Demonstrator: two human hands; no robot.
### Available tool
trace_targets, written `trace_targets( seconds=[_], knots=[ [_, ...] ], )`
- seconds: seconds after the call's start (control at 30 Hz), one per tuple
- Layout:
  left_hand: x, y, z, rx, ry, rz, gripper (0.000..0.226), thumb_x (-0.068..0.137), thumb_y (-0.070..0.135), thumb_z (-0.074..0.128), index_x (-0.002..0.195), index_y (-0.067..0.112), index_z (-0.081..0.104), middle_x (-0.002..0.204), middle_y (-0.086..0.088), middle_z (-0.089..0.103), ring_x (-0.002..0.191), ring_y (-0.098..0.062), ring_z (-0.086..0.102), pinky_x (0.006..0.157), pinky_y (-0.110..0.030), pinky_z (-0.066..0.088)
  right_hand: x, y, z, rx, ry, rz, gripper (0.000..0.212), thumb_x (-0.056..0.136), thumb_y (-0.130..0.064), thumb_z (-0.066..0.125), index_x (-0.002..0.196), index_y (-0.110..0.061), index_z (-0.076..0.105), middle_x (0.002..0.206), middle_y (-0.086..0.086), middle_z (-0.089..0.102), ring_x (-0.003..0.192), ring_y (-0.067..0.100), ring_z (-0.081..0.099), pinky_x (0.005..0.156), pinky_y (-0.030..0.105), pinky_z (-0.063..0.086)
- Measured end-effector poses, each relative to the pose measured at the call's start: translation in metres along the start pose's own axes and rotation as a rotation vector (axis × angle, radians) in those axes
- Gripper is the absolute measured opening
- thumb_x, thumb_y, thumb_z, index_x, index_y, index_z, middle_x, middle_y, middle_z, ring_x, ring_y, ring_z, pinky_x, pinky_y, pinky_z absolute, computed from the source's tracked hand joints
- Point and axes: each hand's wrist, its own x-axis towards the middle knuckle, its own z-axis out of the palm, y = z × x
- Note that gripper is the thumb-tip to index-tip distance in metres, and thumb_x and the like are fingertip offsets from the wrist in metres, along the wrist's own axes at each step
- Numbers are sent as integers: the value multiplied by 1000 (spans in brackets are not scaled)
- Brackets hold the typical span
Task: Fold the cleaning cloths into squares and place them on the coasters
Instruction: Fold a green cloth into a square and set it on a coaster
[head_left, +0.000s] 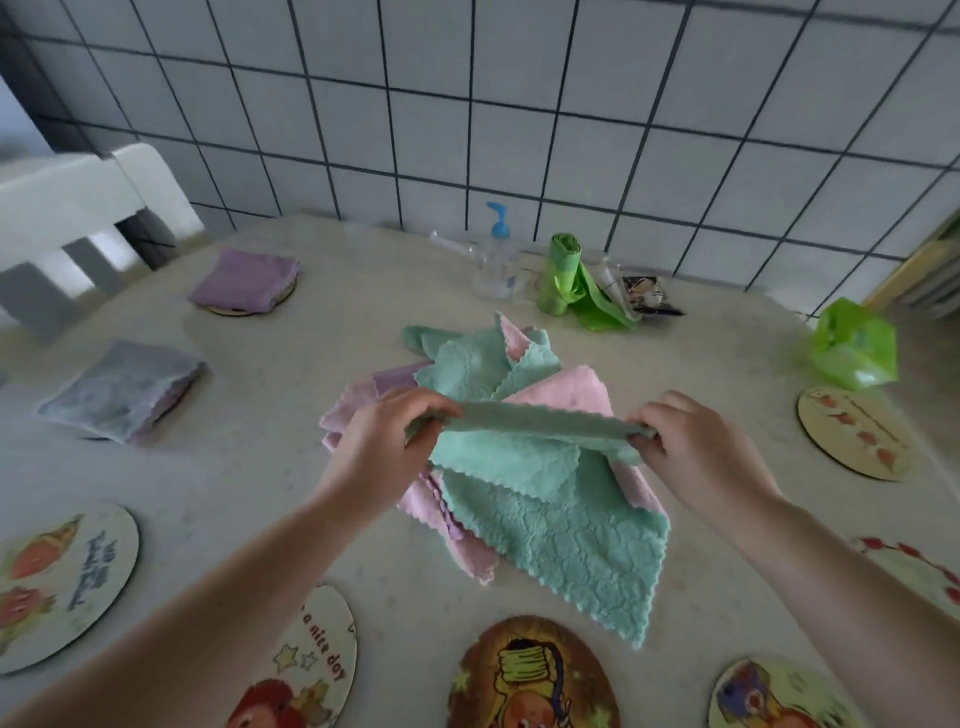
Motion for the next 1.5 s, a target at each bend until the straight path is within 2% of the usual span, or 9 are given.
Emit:
trace_targets(
  seconds=[0.2,0.37,0.5,0.6,0.8,1.0,1.1,1.2,1.5],
  knots=[
    [1,-13,-71,-142,192,-90,32,79,5,67,106,21,61,89,22,61,79,14,56,68,-2,39,13,-59,-23,208,153,44,1,87,-26,59,86,-26,58,78,-13,58,66,8,60,57,28,46],
    [3,-48,-138,-123,303,-122,15,77,16,73,83,26,65,72,23,63,62,5,53,57,-10,38,26,-121,-24,361,186,116,9,86,-34,59,86,-26,58,68,-6,63,49,9,55,43,28,44],
    [7,-77,-187,-142,311,-213,7,81,16,69,88,18,69,69,13,60,59,2,51,54,-11,37,45,-172,-17,394,193,87,13,87,-15,59,98,-21,62,76,-8,61,54,5,48,47,20,33],
    [13,-84,-228,-243,303,-189,23,87,12,61,83,34,62,83,16,63,70,4,56,65,-14,43,60,-213,-22,490,255,121,31,88,-4,53,106,-28,63,78,-8,64,53,11,53,41,16,36],
    [14,-107,-294,-308,263,-148,22,90,17,56,88,39,61,91,8,65,83,-14,59,79,-35,47,71,-268,-31,672,394,156,8,87,-17,61,93,-20,65,82,-7,69,65,25,66,58,42,52],
    [-31,-145,-299,-298,134,-263,18,91,16,54,94,31,63,94,3,66,94,-23,61,88,-44,48,42,-281,20,747,184,247,5,85,-24,63,83,-21,59,73,-4,71,67,10,70,70,45,57],
    [-69,-172,-283,-303,32,-402,20,92,13,54,90,29,64,92,2,64,90,-21,61,84,-31,52,16,-279,57,656,62,272,10,87,-28,61,80,-21,58,63,3,67,55,11,66,60,33,53],
    [-106,-197,-264,-377,-109,-605,20,91,9,52,90,27,62,96,-5,61,91,-26,60,86,-46,52,-10,-281,92,587,-97,316,7,87,-32,60,83,-26,57,52,0,61,40,4,54,43,19,40],
    [-145,-238,-238,-329,-265,-884,15,92,18,53,90,27,64,91,-2,66,82,-21,64,75,-40,56,-21,-279,147,505,-331,384,12,84,-34,63,82,-21,62,71,1,65,53,11,59,46,17,40]
  ],
)
